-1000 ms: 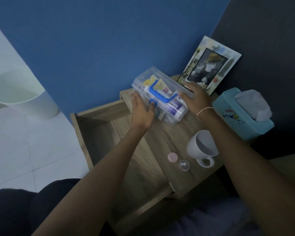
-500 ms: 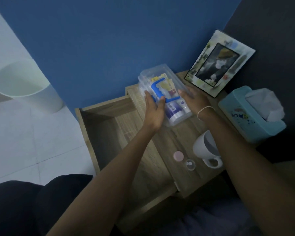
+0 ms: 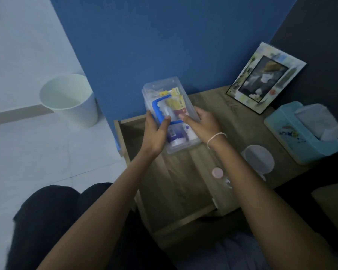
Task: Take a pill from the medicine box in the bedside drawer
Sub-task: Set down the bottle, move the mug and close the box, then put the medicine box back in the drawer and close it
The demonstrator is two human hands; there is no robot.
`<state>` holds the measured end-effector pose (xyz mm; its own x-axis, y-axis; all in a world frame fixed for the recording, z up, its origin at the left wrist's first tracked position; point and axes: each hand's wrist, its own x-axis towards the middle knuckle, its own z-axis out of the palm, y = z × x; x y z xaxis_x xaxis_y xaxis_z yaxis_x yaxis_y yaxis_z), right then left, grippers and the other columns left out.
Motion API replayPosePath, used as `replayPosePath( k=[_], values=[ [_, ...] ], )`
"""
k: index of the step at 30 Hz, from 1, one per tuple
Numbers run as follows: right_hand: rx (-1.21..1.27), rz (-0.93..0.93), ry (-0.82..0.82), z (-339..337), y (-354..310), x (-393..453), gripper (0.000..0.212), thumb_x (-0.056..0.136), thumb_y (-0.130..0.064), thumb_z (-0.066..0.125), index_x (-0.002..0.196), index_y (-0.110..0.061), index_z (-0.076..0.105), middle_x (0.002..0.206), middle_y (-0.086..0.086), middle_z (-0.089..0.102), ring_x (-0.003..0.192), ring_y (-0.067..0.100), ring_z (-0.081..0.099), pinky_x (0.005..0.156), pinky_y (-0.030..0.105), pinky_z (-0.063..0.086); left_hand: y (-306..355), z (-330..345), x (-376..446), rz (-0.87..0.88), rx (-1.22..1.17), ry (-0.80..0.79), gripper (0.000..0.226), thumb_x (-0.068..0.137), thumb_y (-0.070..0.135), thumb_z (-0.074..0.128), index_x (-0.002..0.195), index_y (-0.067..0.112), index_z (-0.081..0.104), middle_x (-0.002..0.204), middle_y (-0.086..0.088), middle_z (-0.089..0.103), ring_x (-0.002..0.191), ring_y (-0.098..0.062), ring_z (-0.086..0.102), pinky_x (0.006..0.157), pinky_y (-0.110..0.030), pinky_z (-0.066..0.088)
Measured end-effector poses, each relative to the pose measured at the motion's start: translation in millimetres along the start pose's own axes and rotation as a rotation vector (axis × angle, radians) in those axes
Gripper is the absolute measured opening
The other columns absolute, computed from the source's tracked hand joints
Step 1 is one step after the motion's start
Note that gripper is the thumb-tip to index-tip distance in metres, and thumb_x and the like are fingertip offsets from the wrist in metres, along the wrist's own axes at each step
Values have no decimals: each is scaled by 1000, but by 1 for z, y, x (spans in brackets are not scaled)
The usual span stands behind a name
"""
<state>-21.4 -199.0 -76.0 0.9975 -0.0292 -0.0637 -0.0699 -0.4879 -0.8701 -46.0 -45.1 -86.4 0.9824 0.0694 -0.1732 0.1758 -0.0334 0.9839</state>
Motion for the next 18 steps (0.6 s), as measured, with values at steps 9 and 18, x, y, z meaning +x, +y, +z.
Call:
replayPosePath(
  k=[9, 18],
  values=[
    [-62, 61, -30, 58, 23, -65, 75, 76, -51, 68, 137, -19, 39, 128, 6, 60, 109, 18, 57, 78, 27, 40, -37, -35, -49, -139, 137, 8, 54, 95, 31, 49, 141, 16, 26, 141, -13, 43, 123, -31, 52, 105, -49, 45],
    [-235, 115, -88, 84, 59, -107, 64, 84, -48, 59, 137, -23, 35, 121, 7, 61, 109, 23, 59, 89, 37, 49, -80, -22, -67, -411, 254, -3, 75, 90, 39, 55, 145, 10, 14, 149, -18, 26, 130, -35, 40, 102, -45, 42]
  ],
)
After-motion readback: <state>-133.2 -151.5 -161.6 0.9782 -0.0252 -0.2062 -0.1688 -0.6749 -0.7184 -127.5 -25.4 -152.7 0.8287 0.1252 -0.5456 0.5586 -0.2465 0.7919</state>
